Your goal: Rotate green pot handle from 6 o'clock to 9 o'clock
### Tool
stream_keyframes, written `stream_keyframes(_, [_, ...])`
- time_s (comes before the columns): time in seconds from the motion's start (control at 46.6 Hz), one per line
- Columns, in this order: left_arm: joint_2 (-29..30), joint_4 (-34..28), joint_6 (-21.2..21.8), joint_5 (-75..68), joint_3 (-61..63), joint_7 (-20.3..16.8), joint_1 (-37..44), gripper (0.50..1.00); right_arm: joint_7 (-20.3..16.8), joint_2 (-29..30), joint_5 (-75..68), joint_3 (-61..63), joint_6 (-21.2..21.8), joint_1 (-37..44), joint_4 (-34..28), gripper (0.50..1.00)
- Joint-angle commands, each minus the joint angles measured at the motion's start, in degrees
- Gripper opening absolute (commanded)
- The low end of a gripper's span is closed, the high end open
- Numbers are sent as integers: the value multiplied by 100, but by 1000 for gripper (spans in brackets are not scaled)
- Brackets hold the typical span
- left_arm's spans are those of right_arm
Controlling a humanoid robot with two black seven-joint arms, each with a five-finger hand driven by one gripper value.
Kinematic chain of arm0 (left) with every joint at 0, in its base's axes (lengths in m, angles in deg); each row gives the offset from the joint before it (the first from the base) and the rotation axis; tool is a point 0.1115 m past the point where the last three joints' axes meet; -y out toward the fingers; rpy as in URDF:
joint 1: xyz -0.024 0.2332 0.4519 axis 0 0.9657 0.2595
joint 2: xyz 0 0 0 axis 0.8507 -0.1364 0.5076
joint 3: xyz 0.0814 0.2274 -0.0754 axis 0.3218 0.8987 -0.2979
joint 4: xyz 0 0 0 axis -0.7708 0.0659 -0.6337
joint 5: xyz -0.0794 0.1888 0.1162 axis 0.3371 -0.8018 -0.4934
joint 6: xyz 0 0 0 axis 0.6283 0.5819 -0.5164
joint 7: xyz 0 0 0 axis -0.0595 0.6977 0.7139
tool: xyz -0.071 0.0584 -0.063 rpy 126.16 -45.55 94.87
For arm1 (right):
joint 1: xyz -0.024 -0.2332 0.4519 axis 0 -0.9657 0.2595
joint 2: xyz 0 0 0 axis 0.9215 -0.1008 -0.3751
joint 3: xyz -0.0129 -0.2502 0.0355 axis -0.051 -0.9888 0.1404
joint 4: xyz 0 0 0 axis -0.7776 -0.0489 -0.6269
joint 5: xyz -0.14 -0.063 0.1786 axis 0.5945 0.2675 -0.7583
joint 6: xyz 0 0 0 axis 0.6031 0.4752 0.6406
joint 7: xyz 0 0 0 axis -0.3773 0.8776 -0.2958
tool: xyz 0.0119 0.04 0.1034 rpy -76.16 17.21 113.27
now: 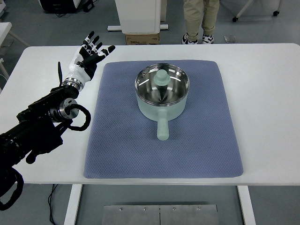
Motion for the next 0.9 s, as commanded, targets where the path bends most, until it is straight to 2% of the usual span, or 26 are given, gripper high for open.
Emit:
stream_keyframes(0.0, [0,-2,0,5,0,-10,-1,1000,9,0,0,0,0,0,4,1000])
stream_keyframes(0.88, [-9,-2,9,-13,26,-63,35,1000,9,0,0,0,0,0,4,1000])
